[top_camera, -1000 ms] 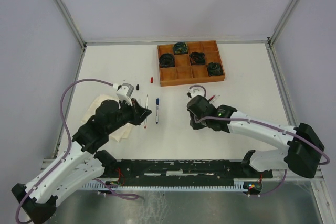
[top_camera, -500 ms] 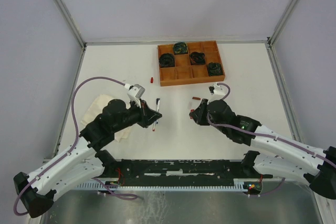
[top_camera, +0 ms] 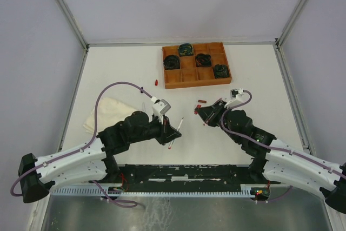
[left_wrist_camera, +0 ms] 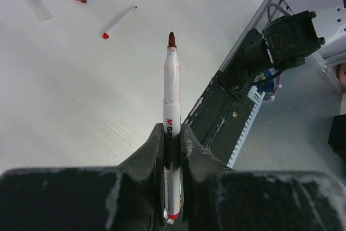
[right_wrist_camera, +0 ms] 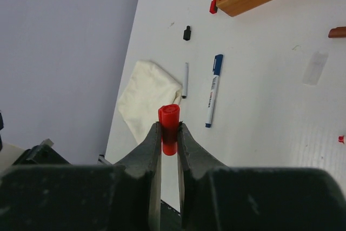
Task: Insert the pens into the pen caps
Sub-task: Insert the pen cap onto the pen.
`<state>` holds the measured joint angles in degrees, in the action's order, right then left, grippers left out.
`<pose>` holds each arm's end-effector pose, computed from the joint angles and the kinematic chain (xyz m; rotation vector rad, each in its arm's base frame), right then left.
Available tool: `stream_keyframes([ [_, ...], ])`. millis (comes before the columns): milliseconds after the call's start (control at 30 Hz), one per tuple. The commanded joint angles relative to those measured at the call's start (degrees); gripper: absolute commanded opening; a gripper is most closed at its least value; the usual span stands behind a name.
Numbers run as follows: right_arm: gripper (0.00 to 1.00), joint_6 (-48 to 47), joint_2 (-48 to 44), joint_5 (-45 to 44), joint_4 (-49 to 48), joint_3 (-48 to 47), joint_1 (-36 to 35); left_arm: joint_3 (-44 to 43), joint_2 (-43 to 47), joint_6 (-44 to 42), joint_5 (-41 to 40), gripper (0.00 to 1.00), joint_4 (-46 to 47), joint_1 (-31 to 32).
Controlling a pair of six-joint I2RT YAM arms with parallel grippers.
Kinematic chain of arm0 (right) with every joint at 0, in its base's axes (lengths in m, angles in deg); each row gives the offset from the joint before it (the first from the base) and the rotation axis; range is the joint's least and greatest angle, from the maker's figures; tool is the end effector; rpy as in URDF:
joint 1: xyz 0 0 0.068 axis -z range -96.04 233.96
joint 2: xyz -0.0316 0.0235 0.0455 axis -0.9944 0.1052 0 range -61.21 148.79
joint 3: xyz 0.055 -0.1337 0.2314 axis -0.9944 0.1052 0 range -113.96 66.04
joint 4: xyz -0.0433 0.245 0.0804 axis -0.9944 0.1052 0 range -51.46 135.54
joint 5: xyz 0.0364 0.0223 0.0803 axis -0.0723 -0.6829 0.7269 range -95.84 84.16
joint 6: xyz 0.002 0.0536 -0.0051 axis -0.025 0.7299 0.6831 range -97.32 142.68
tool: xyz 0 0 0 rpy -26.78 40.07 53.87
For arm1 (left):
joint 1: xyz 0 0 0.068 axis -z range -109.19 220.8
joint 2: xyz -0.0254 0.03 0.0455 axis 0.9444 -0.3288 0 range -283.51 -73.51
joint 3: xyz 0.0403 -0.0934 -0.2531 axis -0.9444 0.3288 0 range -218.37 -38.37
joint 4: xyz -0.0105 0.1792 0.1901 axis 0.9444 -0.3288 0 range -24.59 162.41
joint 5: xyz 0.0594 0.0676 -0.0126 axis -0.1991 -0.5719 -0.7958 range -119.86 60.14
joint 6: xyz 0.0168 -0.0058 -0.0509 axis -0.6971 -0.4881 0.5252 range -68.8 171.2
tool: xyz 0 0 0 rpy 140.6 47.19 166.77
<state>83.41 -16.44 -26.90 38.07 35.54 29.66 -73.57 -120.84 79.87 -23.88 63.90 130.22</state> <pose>0.1206 0.1461 0.2717 0.3862 1.8967 1.0755 0.0963 -0.1703 0.2762 0.6293 2.0032 -1.0880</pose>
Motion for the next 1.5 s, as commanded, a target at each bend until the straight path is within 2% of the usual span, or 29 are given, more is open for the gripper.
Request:
stream_keyframes([
  [0,0.03,1.4,-0.4,1.06,-11.13,1.35,-0.01,-0.47,-1.38,1.49,-2.39,0.03,5.31,1.93],
  [300,0.04,-0.4,0.55,6.64,-20.12,2.86,-0.01,-0.4,-2.58,1.31,-3.23,0.03,6.3,2.63],
  [900,0.05,-1.47,3.44,12.4,-21.77,2.14,-0.01,-0.22,-2.58,1.39,-3.43,0.03,6.4,2.77],
  [1467,0.05,-2.09,2.47,13.16,-21.14,2.29,0.0,0.04,-2.17,1.75,-4.65,0.03,6.32,2.74],
])
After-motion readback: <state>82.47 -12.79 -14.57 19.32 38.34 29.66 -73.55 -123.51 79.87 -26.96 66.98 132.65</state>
